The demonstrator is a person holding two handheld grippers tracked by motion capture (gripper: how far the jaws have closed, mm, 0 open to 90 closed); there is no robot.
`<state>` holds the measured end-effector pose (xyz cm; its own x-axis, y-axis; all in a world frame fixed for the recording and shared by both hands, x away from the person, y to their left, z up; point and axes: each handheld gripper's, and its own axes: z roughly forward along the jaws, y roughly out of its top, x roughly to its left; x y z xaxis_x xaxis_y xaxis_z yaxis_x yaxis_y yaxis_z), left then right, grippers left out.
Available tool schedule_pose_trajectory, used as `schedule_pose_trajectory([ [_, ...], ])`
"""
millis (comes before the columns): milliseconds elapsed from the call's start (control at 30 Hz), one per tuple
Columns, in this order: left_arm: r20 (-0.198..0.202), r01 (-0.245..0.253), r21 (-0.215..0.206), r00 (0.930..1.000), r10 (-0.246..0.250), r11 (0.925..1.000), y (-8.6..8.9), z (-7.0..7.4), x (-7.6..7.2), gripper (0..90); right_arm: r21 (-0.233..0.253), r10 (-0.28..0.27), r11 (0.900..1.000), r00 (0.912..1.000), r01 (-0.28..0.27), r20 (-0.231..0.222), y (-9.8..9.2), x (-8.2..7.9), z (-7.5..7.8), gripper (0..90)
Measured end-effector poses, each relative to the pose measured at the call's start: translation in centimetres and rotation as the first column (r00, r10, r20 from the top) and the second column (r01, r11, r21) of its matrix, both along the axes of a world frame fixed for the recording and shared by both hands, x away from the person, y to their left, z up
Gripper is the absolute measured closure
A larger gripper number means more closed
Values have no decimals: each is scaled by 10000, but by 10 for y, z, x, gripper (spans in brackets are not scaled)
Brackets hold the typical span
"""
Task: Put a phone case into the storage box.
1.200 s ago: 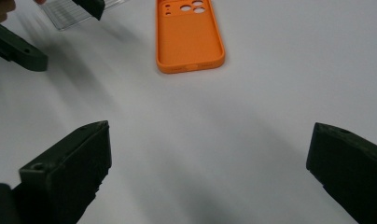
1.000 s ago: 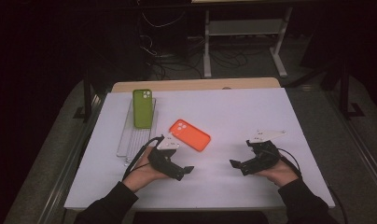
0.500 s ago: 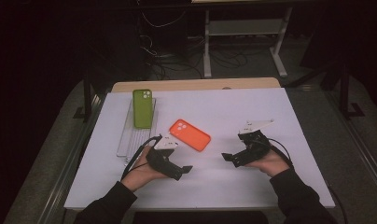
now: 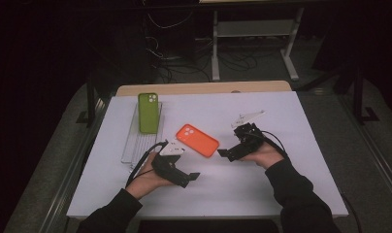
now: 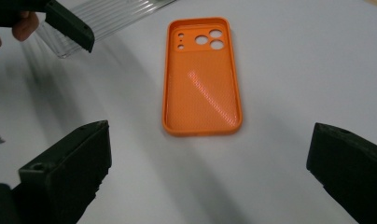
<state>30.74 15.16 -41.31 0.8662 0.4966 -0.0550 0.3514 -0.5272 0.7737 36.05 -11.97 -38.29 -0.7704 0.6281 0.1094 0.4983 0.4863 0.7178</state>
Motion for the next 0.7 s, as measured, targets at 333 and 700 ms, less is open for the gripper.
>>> schedule_pose_trajectory([
  [333,-18,-68,137,10000,68,9999,-1,0,0,0,-573,39,9983,9997,-52,-223,28,24,-1,0],
  [700,-85,-186,-144,9998,185,9997,-1,0,-1,0,-1283,54,9916,9958,-172,-916,57,45,-21,0],
])
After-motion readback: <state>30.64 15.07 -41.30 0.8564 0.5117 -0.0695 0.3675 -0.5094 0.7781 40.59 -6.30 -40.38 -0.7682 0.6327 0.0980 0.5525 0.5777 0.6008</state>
